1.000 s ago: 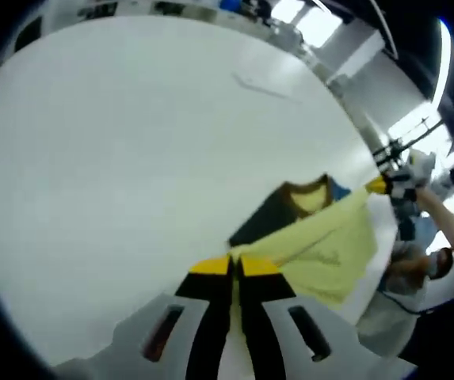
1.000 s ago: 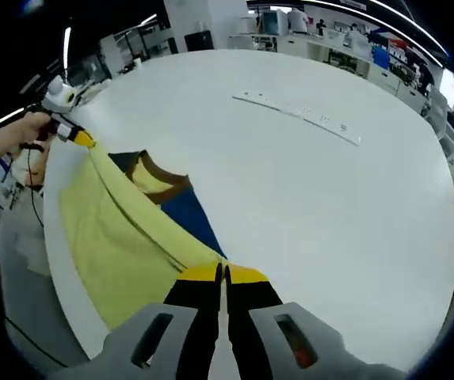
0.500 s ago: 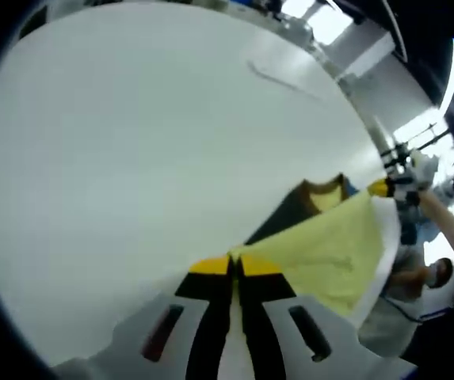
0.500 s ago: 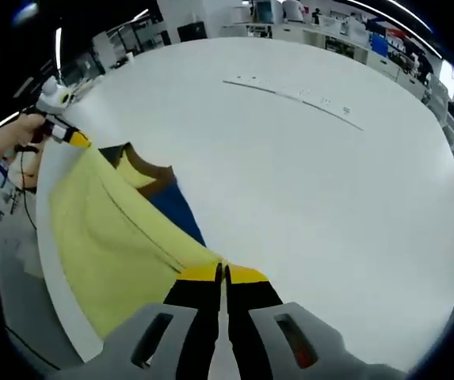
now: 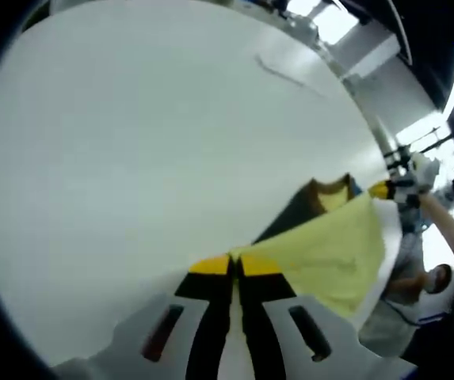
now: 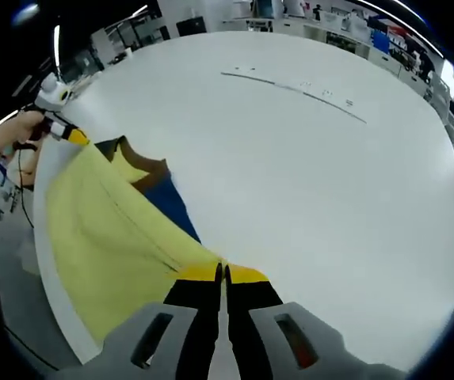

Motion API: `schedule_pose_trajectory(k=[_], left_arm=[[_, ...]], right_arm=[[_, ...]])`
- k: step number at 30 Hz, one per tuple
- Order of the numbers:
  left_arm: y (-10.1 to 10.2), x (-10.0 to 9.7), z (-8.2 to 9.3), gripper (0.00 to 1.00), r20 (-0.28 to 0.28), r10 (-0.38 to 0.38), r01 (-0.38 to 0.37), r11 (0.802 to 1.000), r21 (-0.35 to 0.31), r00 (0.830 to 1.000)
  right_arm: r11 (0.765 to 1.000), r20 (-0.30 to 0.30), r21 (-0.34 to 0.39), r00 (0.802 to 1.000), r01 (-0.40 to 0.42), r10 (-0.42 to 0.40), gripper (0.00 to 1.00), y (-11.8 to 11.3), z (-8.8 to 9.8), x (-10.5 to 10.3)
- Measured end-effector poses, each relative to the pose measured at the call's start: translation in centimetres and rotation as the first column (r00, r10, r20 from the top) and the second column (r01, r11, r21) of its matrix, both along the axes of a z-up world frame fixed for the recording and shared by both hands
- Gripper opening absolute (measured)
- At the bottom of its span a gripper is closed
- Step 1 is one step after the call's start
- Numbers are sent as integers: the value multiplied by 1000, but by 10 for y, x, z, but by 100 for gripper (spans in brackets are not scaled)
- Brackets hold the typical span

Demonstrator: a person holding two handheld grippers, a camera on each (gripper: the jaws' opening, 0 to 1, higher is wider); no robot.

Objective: Fold the garment on the visible template until the final outline fits inside the template.

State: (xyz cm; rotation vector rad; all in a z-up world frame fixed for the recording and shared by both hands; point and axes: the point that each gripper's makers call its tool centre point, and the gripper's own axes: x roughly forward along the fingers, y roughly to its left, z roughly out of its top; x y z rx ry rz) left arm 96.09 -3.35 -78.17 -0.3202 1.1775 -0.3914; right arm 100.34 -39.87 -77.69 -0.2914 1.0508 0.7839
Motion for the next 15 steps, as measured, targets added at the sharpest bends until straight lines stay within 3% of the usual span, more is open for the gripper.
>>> schedule_pose_trajectory(k=[15], left_arm=[[-6, -2, 5, 0, -4, -32, 32, 999, 27, 999]], right_arm=[[999, 5, 31, 1000, 14, -14, 3, 1, 5, 2]])
